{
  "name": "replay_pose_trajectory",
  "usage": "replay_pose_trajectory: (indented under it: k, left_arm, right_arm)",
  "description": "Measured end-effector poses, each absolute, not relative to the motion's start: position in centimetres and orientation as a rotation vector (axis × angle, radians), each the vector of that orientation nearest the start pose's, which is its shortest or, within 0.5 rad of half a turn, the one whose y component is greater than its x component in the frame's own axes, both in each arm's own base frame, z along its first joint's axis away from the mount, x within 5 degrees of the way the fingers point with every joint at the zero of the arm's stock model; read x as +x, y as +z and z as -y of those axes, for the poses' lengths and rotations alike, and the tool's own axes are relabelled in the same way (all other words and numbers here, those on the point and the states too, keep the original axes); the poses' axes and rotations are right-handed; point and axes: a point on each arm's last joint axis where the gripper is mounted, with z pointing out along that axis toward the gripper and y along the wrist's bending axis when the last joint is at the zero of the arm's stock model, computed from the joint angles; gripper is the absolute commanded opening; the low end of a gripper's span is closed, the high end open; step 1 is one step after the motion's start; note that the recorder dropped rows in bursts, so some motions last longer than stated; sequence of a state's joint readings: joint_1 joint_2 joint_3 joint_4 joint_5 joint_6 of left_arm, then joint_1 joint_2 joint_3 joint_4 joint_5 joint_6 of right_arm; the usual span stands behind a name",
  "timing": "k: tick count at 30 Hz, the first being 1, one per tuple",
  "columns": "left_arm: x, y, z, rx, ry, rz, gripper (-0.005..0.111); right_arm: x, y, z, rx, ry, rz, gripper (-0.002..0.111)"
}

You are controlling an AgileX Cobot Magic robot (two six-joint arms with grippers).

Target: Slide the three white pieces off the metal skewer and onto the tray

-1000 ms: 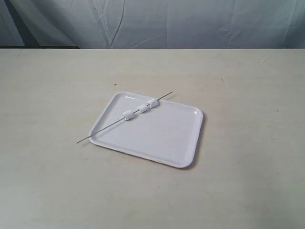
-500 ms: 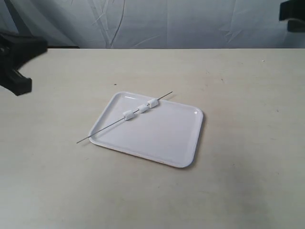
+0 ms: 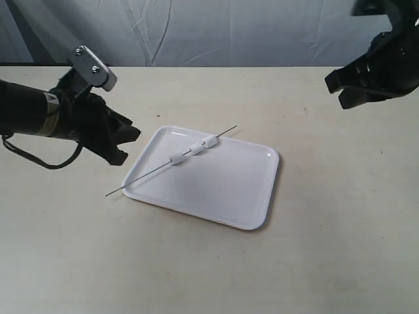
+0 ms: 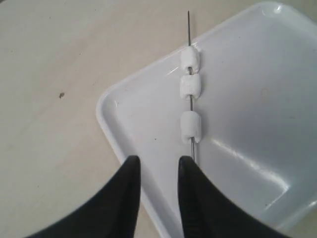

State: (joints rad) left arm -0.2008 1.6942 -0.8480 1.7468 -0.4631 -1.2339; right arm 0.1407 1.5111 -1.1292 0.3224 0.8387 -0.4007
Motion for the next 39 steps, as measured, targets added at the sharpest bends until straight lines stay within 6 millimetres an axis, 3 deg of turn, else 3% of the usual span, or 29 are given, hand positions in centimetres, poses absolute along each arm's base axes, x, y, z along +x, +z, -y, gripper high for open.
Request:
replay_pose_trajectory:
  k: [5,17,24,32,39]
  left_arm:
    - [32.5,15.6,11.0,1.021,-0.412,-2.171,0.028]
    - [32.2,11.7,10.9,1.027,-0.456,-2.292,0.028]
    - [31.8,10.9,11.3,1.061,-0.5,-2.301,0.036]
    - [31.6,10.7,11.8,1.091,-0.49,-2.294,0.03]
    - [31.7,10.5,11.5,1.085,-0.456,-2.304,0.013]
  right_arm:
    - [31.1,25.5,-6.6,-0.546,0.305,-2.669,-0.001]
    - [32.1,23.2,-6.7,-0.578,0.301,-2.716,0.0]
    - [32.2,23.2,-6.7,-0.578,0.3,-2.711,0.028]
    - [32.2,23.3,-6.8,-0.559,0.32,-2.704,0.028]
    - [32.2,23.3,-6.8,-0.555,0.324,-2.703,0.028]
